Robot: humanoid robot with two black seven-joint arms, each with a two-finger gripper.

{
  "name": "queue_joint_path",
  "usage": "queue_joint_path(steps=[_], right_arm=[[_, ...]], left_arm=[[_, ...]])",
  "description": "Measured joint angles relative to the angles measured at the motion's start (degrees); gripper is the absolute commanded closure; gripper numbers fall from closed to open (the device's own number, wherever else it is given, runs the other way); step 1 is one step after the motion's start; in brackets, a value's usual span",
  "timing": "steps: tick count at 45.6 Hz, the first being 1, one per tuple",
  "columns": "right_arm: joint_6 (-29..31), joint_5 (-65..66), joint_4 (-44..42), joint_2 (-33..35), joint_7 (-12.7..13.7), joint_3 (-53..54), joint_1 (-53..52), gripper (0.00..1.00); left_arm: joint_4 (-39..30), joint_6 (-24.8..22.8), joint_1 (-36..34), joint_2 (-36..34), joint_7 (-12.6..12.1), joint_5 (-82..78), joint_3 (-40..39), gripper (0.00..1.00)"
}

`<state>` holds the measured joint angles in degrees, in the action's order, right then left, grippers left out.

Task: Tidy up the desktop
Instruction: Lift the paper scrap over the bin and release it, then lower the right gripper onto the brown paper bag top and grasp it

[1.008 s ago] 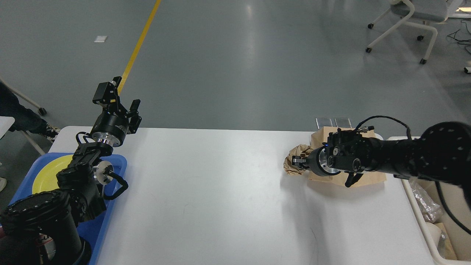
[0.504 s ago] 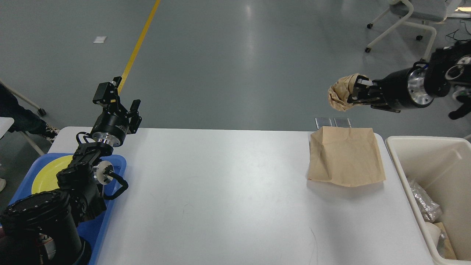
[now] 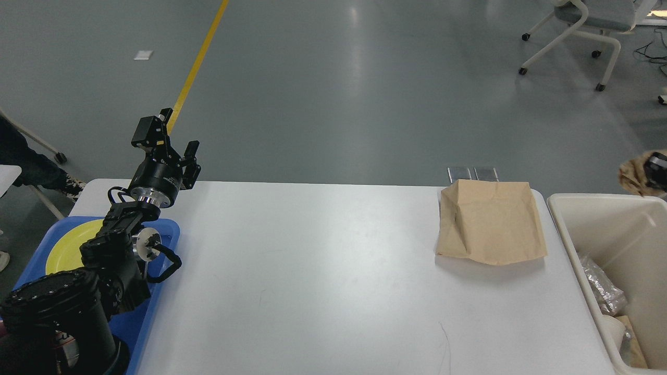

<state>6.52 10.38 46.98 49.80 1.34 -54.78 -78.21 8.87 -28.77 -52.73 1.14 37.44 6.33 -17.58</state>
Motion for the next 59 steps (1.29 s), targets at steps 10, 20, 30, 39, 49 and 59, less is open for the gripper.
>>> queue_joint_path(steps=[10,20,30,39,49,59], right_arm=[[-2.89,0.07,-13.71,-3.75,-0.30,7.23,21.23,0.00],[-3.17,0.14,-19.10,-6.97,-0.30,12.02,29.51,0.00],[-2.81,0.39,-17.98,-10.72,-0.36,11.91,27.14,0.00],[-2.23,3.40,-6.19,-12.68,-0.24,6.94,10.78,0.00],[0.19,8.85,12.92,-19.03,-0.22,-5.39,-14.77,0.00],[12.97,8.55,22.03,-25.29,-0.29,-8.75,-33.73,0.00]], left_arm=[[0.00,0.00,0.00,0.00,0.00,0.00,0.00,0.04],[0.00,0.00,0.00,0.00,0.00,0.00,0.00,0.04],[0.00,0.01,0.00,0.00,0.00,0.00,0.00,0.04],[0.02,0.03,0.00,0.00,0.00,0.00,0.00,0.04],[0.00,0.03,0.00,0.00,0.00,0.00,0.00,0.04],[0.00,0.03,0.00,0.00,0.00,0.00,0.00,0.04]])
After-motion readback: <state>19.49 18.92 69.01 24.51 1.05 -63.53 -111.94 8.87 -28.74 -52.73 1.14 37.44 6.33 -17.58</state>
